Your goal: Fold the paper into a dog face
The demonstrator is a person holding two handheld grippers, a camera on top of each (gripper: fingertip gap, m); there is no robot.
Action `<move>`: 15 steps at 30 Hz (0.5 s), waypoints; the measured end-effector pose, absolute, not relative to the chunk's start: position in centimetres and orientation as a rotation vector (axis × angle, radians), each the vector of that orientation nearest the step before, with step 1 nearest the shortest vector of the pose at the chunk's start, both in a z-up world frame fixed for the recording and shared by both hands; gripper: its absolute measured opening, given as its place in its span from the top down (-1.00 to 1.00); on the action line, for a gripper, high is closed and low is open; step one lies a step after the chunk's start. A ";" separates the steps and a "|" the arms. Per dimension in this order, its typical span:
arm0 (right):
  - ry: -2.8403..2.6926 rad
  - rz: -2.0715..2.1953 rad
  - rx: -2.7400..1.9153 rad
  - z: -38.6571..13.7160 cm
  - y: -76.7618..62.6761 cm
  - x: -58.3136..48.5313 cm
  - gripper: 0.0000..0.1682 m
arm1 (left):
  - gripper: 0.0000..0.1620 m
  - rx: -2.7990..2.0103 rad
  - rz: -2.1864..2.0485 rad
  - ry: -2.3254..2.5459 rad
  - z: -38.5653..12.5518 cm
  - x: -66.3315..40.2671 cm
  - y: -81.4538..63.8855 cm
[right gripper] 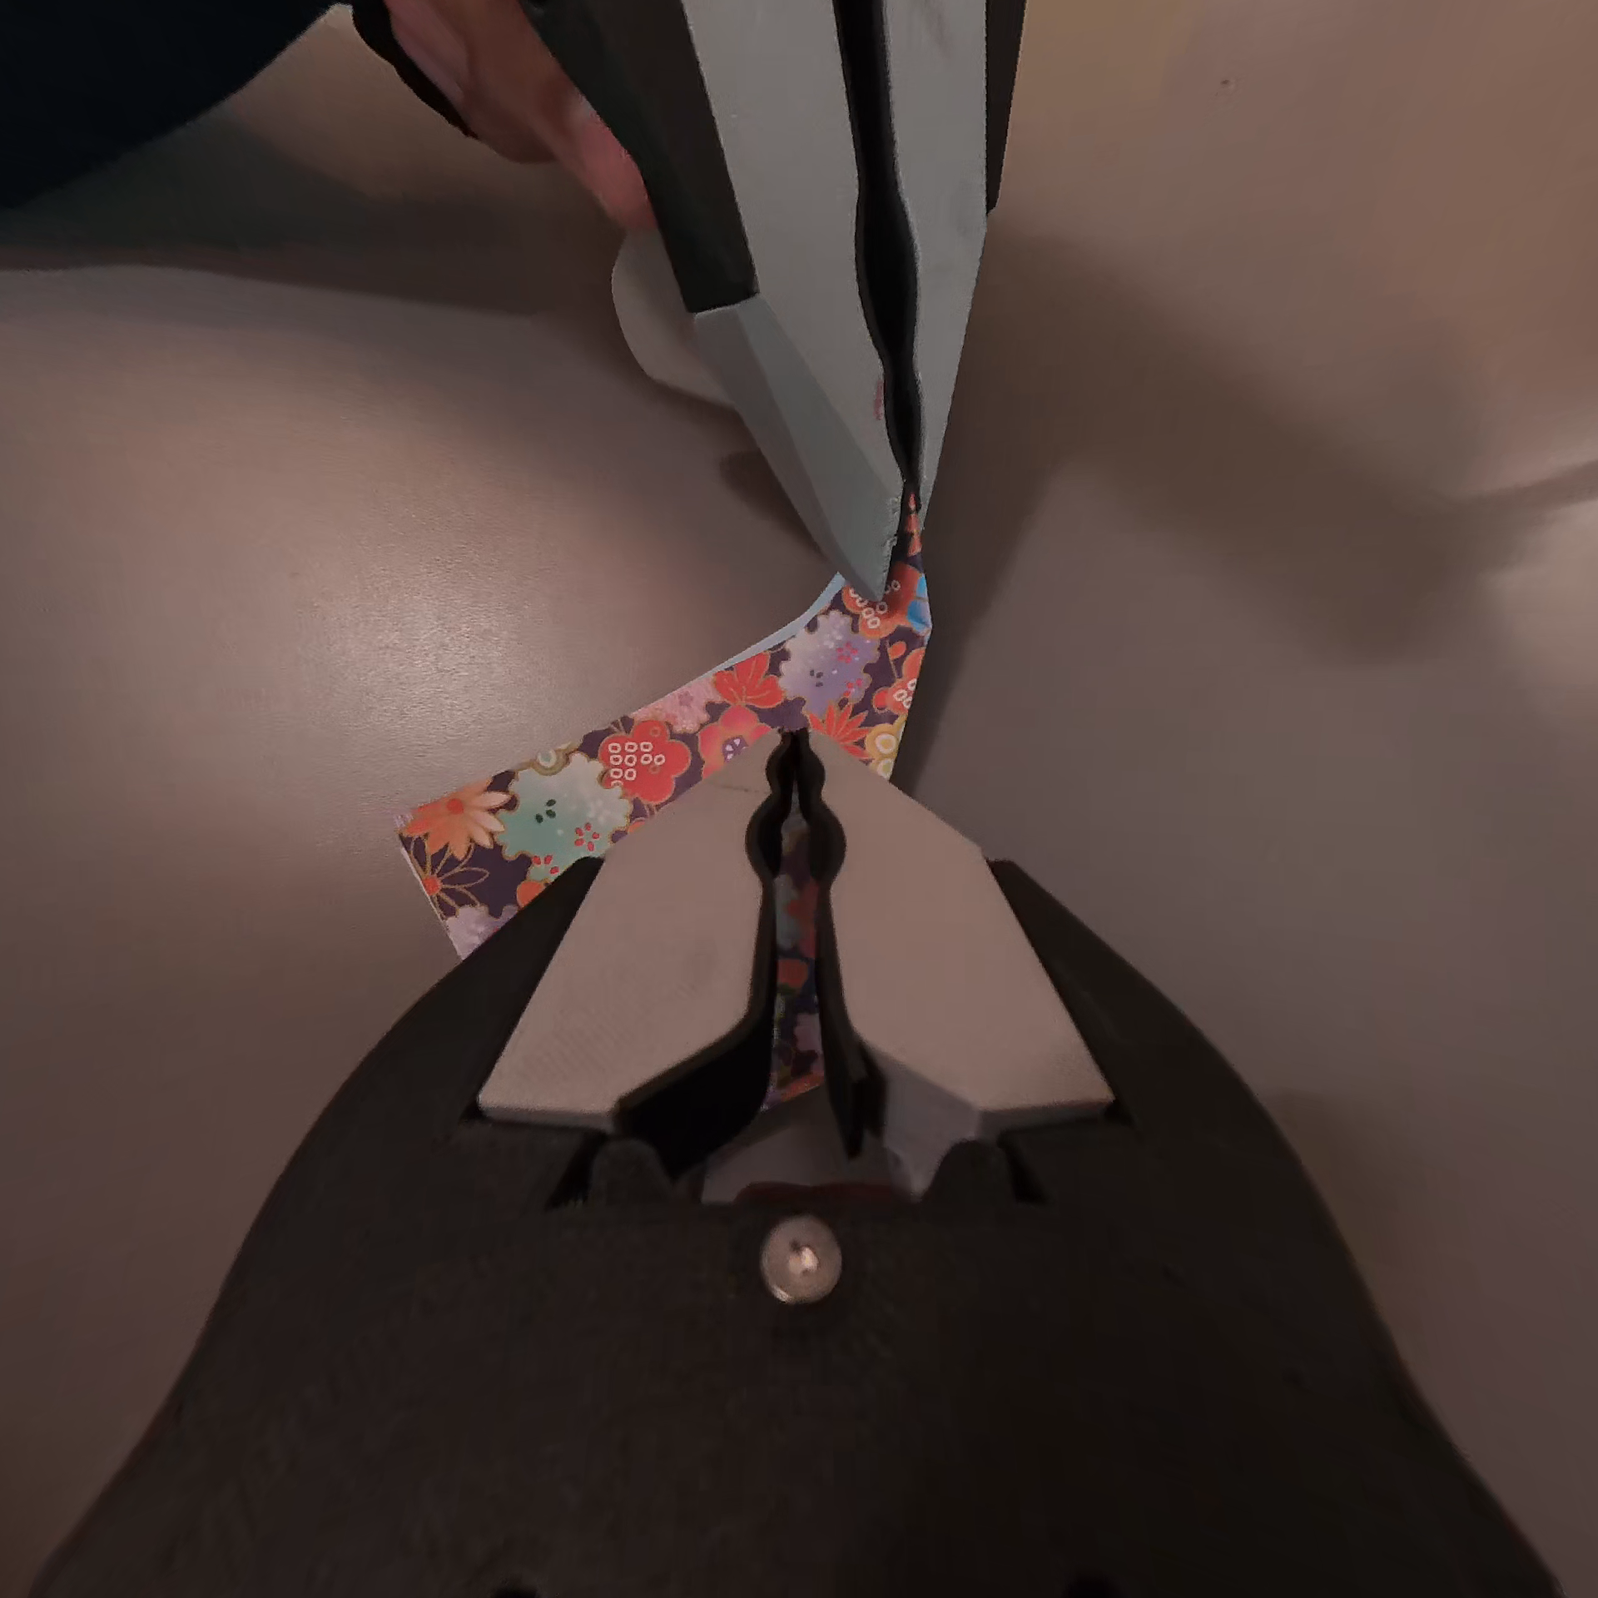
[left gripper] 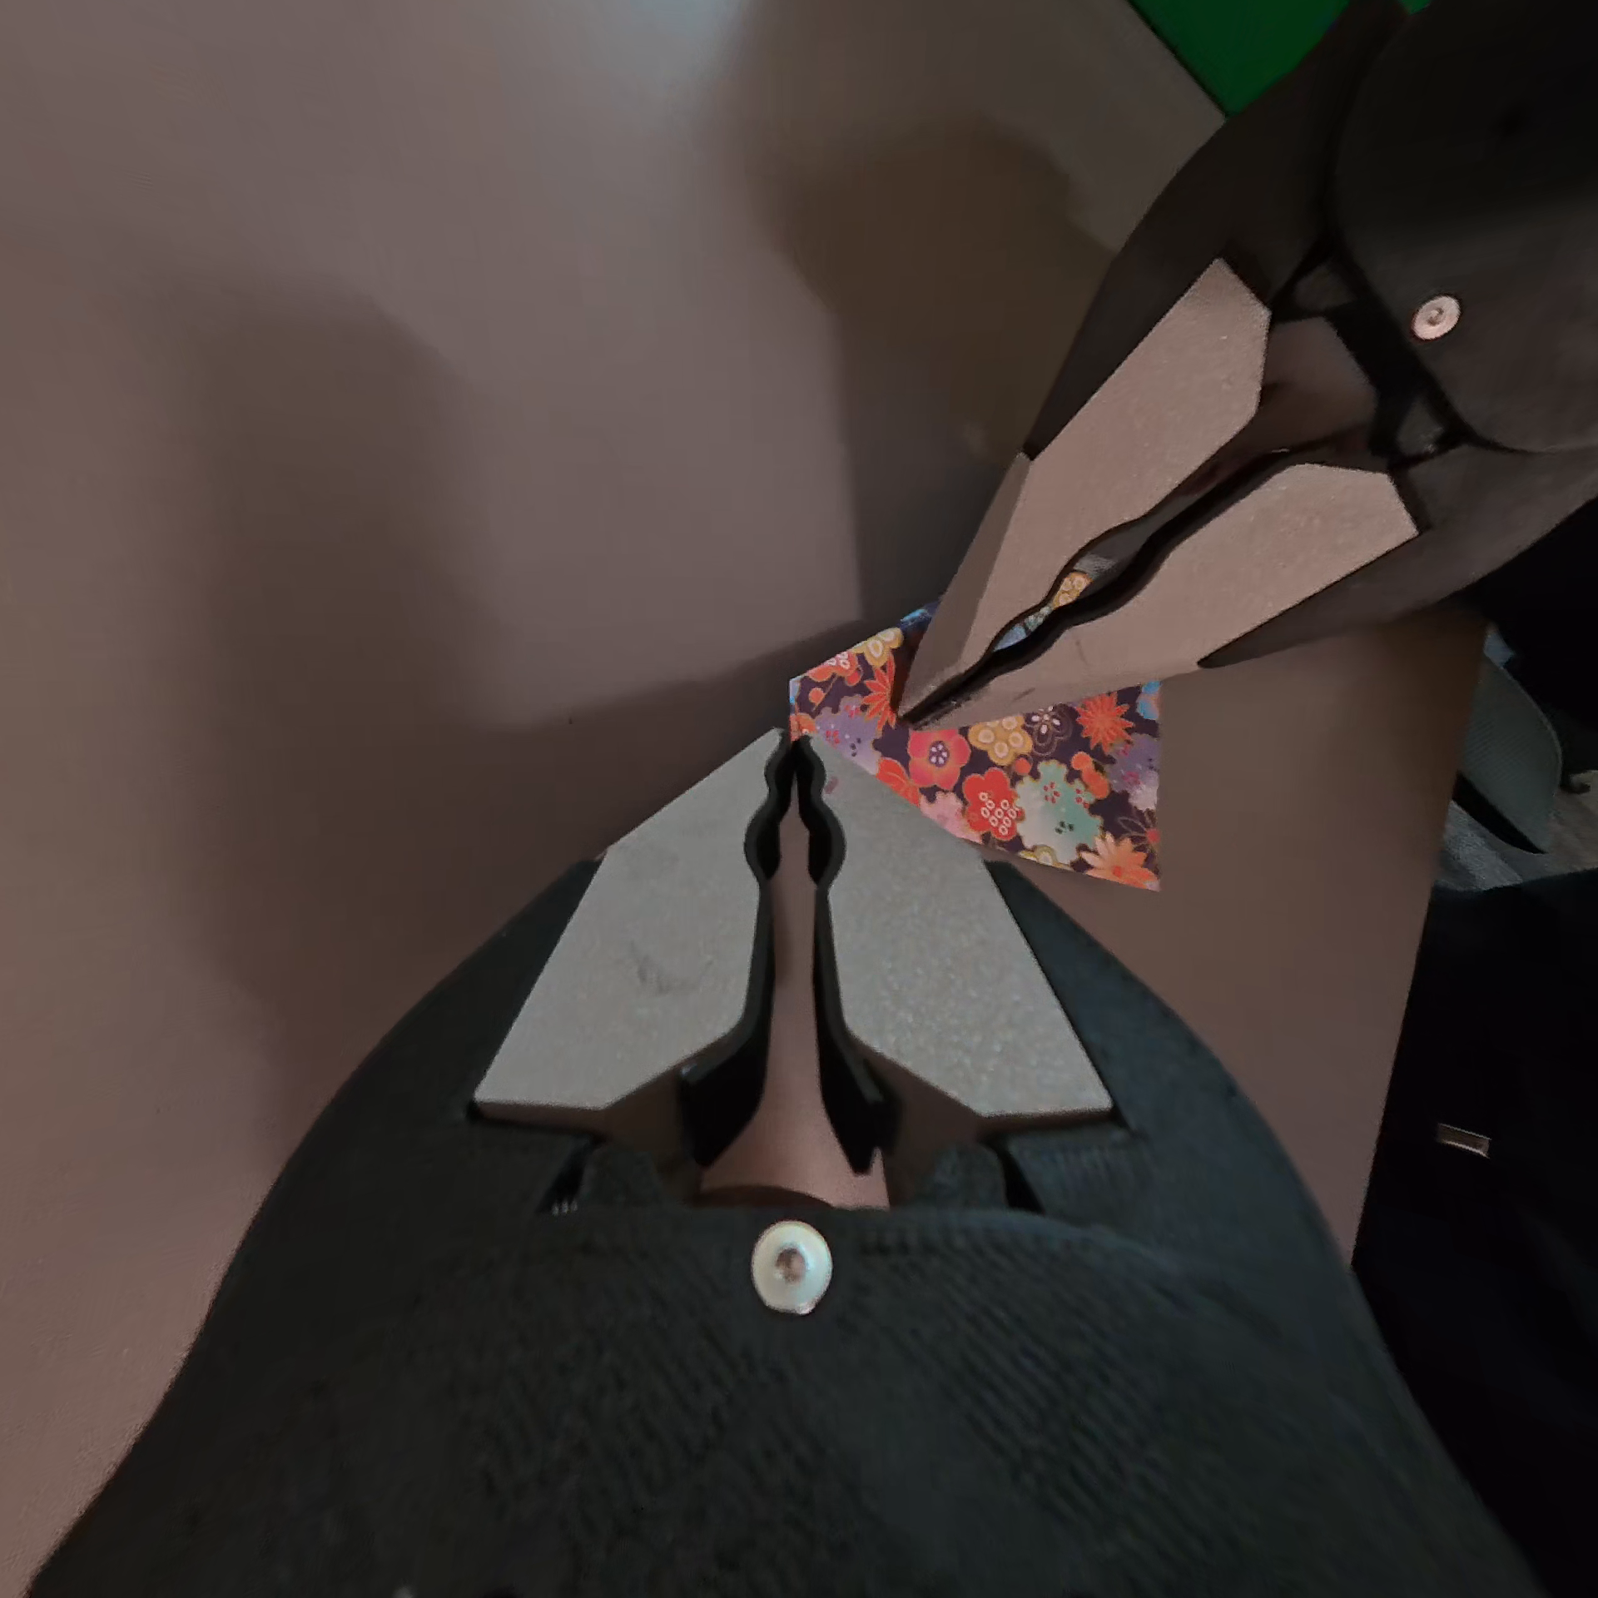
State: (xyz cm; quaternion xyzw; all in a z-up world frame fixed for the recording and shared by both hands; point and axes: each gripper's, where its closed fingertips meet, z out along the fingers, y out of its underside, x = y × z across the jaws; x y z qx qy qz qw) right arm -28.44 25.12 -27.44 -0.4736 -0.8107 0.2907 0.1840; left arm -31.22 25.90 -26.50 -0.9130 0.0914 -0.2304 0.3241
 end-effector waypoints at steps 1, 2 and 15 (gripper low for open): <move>-2.287 0.800 -1.340 -27.5 25.3 -28.4 1.00 | 1.00 -2.393 -0.606 0.239 -26.5 -31.2 25.9; -2.287 0.778 -1.346 -27.7 25.4 -28.4 1.00 | 1.00 -2.394 -0.608 0.239 -26.5 -31.1 25.9; -2.302 0.865 -1.377 -27.5 25.1 -27.8 1.00 | 1.00 -2.371 -0.641 0.206 -26.4 -31.2 25.9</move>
